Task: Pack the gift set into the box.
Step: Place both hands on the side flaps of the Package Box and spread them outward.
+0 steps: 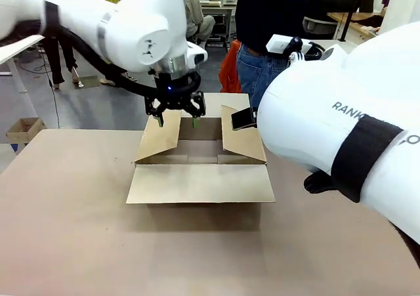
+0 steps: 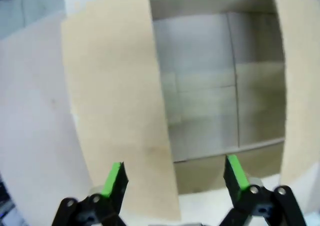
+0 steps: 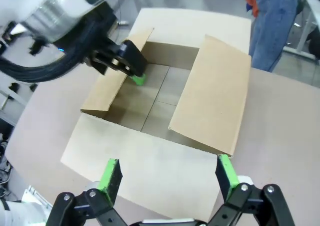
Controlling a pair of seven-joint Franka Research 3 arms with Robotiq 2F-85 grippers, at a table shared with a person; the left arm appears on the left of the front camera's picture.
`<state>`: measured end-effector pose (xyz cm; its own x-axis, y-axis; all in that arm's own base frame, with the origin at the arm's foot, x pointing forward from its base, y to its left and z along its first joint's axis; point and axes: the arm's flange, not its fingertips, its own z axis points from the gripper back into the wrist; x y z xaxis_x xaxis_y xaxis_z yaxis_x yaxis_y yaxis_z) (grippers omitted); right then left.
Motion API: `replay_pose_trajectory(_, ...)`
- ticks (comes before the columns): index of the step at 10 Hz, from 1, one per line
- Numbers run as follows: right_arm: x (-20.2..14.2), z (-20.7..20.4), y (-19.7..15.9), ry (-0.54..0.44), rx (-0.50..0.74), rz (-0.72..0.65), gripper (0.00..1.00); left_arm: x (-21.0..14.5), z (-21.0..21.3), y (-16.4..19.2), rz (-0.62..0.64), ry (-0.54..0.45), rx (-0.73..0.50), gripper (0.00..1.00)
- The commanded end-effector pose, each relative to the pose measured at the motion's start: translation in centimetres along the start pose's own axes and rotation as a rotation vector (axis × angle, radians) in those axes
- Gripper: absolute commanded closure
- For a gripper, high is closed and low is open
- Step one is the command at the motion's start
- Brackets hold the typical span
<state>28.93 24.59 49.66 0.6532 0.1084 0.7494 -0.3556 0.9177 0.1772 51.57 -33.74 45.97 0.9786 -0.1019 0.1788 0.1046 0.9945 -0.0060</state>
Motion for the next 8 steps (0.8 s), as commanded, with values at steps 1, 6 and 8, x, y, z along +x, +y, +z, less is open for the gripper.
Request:
replay_pose_trajectory(1, 0.1, 0.1, -0.1, -0.004, 0.002, -0.004, 0.0, 0.5, 2.2, -0.9, -0.22, 0.22, -0.279, 0.0)
replay_pose_trajectory(6, 0.1, 0.1, -0.1, -0.004, 0.002, -0.004, 0.0, 1.1, -1.0, -2.0, 0.006, 0.023, -0.01, 0.0)
replay_pose_trajectory(8, 0.1, 0.1, -0.1, -0.004, 0.002, -0.004, 0.0, 1.6, -1.1, -2.6, 0.085, -0.022, 0.141, 0.0)
